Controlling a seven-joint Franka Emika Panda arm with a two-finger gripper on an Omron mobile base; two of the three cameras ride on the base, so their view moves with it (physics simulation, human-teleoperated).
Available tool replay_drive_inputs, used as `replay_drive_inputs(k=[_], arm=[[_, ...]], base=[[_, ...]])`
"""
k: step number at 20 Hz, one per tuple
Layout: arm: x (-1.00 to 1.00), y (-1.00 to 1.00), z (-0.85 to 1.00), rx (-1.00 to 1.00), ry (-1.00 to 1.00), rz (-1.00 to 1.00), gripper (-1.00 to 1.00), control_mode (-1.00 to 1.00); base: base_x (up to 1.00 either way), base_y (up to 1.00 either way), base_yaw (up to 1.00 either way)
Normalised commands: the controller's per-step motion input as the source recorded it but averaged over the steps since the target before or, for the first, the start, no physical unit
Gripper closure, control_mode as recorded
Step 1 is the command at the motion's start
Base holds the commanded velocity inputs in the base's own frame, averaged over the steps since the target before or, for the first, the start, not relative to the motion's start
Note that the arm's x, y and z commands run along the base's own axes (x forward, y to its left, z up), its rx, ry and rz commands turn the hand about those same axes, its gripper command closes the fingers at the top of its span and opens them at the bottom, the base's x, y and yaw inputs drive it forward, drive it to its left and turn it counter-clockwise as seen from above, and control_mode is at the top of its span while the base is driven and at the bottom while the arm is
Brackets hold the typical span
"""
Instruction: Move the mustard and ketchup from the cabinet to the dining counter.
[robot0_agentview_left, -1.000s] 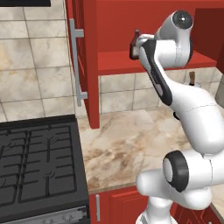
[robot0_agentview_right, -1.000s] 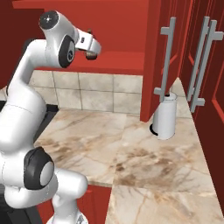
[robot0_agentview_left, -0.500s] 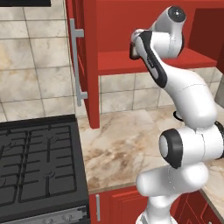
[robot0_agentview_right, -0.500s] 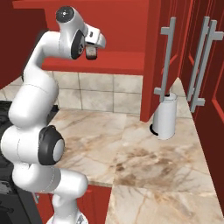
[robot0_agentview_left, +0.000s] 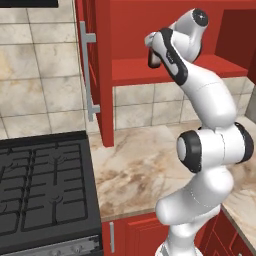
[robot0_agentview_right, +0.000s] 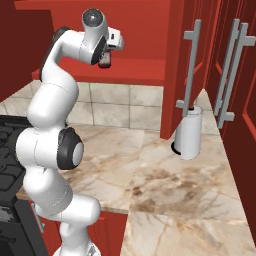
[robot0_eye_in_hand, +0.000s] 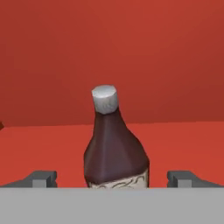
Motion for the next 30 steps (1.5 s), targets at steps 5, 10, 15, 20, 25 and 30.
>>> replay_drive_inputs(k=[5,10,15,20,25,30], arm=[[0.44,0.0,0.0,-0.02,-0.06,0.08,-1.0,-1.0],[0.31,0.0,0.0,-0.05,-0.05,0.05,-1.0,-1.0],[0.08,0.0,-0.01,-0.04,-0.04,0.05,-1.0,-1.0],[0.04,0.0,-0.12,-0.04,-0.02,0.05,-1.0,-1.0],[0.1,0.05,-0.28,-0.05,0.0,0.03,1.0,-1.0],[0.01,0.0,-0.12,-0.02,0.0,0.01,1.0,-1.0]], base=[[0.0,0.0,0.0],[0.0,0.0,0.0],[0.0,0.0,0.0],[0.0,0.0,0.0],[0.0,0.0,0.0],[0.0,0.0,0.0]])
